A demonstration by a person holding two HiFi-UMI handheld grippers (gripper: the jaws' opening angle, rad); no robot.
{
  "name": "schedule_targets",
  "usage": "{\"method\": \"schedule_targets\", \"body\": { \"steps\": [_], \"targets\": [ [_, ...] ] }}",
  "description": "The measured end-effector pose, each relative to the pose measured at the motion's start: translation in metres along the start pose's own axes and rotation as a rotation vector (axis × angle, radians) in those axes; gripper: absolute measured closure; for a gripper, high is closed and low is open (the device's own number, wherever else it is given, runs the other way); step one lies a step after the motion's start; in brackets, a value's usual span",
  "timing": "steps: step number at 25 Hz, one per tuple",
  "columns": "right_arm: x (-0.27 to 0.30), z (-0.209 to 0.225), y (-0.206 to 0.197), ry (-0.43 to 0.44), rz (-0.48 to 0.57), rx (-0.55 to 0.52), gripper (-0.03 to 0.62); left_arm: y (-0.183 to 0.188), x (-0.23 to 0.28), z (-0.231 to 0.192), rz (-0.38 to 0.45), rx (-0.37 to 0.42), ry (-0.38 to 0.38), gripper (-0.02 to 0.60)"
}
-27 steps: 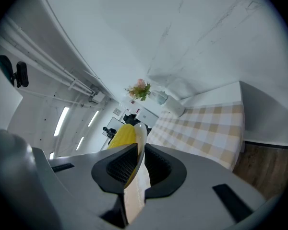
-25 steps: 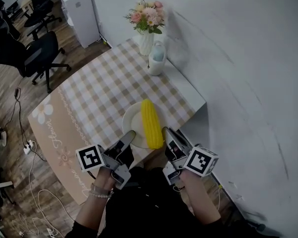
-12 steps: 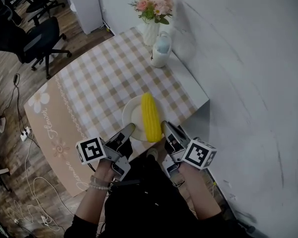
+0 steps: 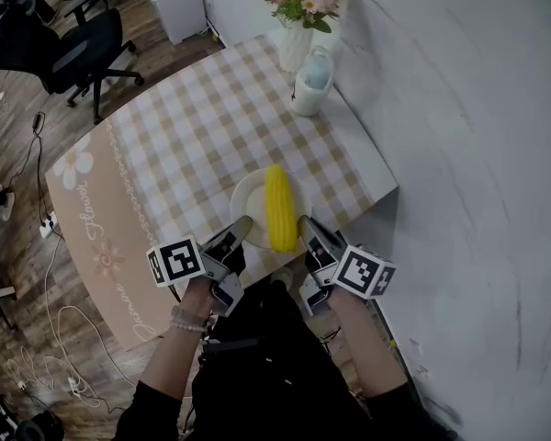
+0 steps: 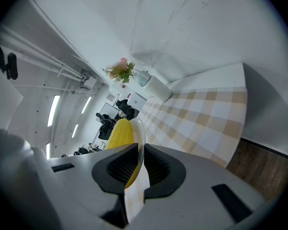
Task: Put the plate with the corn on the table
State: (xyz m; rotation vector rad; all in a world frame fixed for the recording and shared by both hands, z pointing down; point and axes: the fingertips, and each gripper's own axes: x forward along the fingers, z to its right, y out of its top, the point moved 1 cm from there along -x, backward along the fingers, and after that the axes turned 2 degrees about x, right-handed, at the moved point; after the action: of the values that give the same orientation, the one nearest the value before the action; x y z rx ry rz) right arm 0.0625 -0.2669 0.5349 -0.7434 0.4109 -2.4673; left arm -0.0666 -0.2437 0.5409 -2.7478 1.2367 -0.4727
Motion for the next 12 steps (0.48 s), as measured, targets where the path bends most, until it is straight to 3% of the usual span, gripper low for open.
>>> {"method": "schedule_targets", "body": {
  "steps": [12],
  "targets": [
    [0.029, 0.036, -0.002, -0.064, -0.075, -0.065, 0.520, 0.001, 0.023, -0.041, -0.018, -0.028, 0.069, 0.558]
  ]
}}
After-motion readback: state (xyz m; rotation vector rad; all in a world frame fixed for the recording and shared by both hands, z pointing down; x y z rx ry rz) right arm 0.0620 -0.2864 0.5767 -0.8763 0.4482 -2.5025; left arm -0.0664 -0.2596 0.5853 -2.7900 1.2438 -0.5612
